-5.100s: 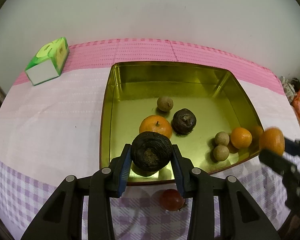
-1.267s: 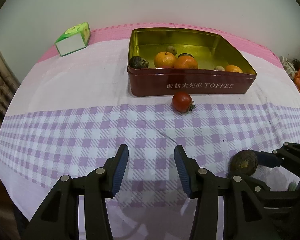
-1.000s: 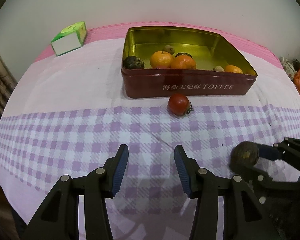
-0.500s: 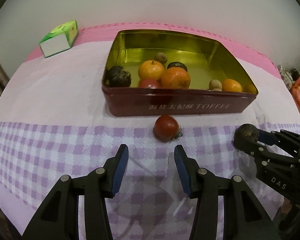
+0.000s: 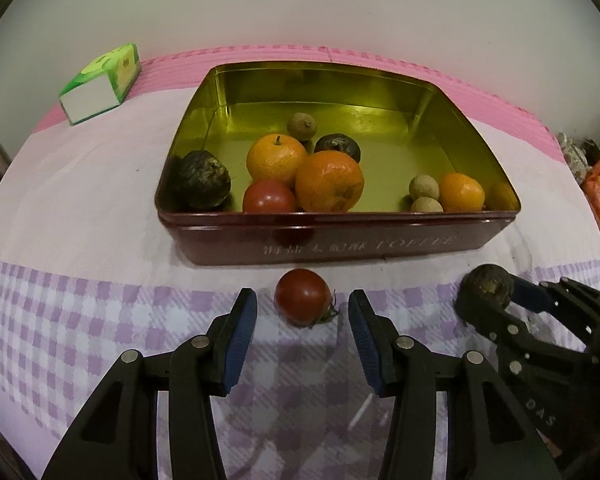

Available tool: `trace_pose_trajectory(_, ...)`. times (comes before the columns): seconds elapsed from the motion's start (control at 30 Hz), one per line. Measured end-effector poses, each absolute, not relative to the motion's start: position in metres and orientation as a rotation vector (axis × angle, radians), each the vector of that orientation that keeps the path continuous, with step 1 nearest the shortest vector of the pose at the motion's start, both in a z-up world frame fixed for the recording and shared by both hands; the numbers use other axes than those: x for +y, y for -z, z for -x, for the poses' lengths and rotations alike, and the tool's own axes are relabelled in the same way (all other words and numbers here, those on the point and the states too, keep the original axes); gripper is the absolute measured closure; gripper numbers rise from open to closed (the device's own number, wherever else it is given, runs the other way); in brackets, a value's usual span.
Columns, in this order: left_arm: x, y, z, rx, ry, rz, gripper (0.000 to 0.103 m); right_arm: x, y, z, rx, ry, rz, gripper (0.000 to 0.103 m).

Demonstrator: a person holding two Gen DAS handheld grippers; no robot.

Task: Organize fruits
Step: 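Grasp the red tomato on the cloth with the left gripper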

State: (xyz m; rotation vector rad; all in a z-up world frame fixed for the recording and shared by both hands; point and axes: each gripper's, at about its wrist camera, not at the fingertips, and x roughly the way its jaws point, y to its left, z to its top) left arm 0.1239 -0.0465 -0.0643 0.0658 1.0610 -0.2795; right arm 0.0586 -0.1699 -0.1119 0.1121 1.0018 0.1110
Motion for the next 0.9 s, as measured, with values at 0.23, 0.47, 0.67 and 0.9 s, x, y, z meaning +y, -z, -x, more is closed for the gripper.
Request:
trace_pose_trajectory(0.23,-0.0501,0.0695,-0.1299,1.067,0.273,-0.07,0.055,-0.1701,0.1121,-0.0584,1.001,-0.111,-0.113,0.067)
trace_pose_trajectory(0.47,-0.053,0.0713,-0.1296,1.062,0.27,-0.088,0.061,-0.1696,0.1118,-0.0588,1.001,-0.111,-0.116,0.067)
trace_pose_trajectory(0.67,-0.0518,0.0708,-0.1311,1.06,0.271,-0.09,0.07,-0.1695,0.1117,-0.0589,1.002,-0.111,-0.116,0.067)
trace_pose_trajectory(0.9,-0.0443,0.0703,-0.131,1.058,0.274,-0.08,0.072,-0.1695,0.1114,-0.0591,1.002,-0.112,-0.115,0.067)
